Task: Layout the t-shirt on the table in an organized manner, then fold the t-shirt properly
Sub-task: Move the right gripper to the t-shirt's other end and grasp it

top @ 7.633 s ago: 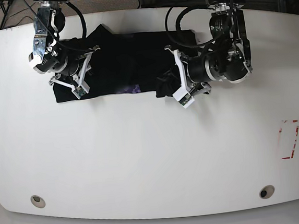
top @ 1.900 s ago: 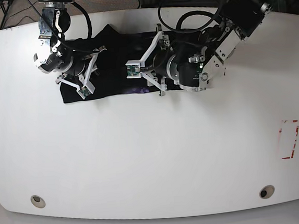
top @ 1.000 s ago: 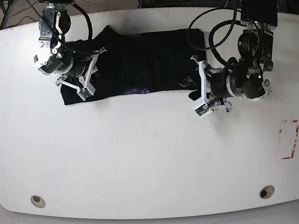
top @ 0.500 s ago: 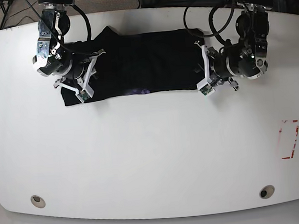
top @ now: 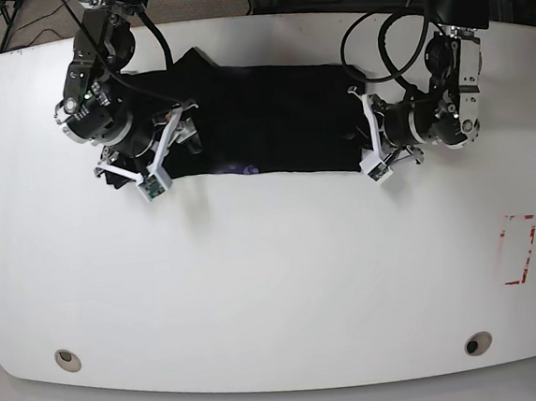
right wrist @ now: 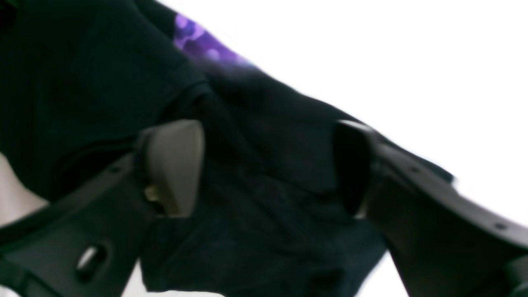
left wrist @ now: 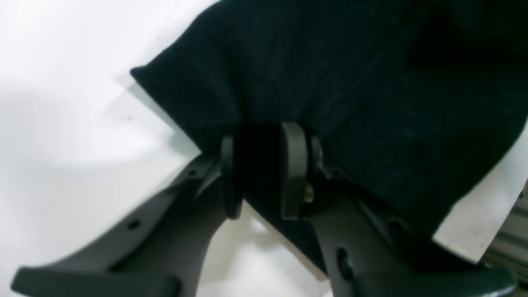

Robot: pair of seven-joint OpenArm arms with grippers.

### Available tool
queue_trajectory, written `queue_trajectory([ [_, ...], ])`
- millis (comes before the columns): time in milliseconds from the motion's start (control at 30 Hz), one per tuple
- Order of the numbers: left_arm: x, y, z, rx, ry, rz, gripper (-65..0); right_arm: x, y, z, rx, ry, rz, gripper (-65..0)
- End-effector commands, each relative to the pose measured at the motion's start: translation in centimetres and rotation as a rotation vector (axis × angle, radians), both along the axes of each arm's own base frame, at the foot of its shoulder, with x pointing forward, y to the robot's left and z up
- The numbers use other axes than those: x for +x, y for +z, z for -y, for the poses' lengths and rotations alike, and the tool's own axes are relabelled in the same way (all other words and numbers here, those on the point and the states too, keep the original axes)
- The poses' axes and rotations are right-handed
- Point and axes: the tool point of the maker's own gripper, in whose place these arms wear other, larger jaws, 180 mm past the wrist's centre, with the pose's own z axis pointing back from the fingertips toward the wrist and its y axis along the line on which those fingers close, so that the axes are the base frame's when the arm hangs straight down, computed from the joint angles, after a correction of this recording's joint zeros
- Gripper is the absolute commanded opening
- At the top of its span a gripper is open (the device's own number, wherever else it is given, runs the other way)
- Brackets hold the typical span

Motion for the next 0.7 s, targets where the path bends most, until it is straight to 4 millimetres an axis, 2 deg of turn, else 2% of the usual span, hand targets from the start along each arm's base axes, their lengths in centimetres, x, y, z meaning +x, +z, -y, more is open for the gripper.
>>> queue_trajectory([
  [0,-1.4,-2.0,-2.0,0.119,-0.011,-0.071,-52.5,0.8,1.4,2.0,0.012,-0.087,0.044,-15.2],
  [167,-1.8,-2.3,-3.1,0.145,-0.007,-0.083,-52.5,-0.3,1.4,7.3,0.071,-0.281,0.010,-14.9],
  [267,-1.9,-2.6,-3.5,0.150,-0.002,-0.093,-52.5,-0.9,1.3,9.4,0.149,-0.351,0.002,-14.9],
  [433,-2.0,-2.7,-3.7,0.155,0.000,-0.099,-52.5,-1.6,0.1,11.8,0.261,-0.408,-0.018,-14.9],
  [567,-2.1,-2.8,-3.8,0.155,0.001,-0.102,-52.5,-2.6,-2.2,13.6,0.317,-0.459,-0.083,-14.9],
  [667,-2.1,-2.8,-3.7,0.154,0.001,-0.102,-52.5,-3.2,-3.4,14.0,0.369,-0.486,-0.115,-15.1],
])
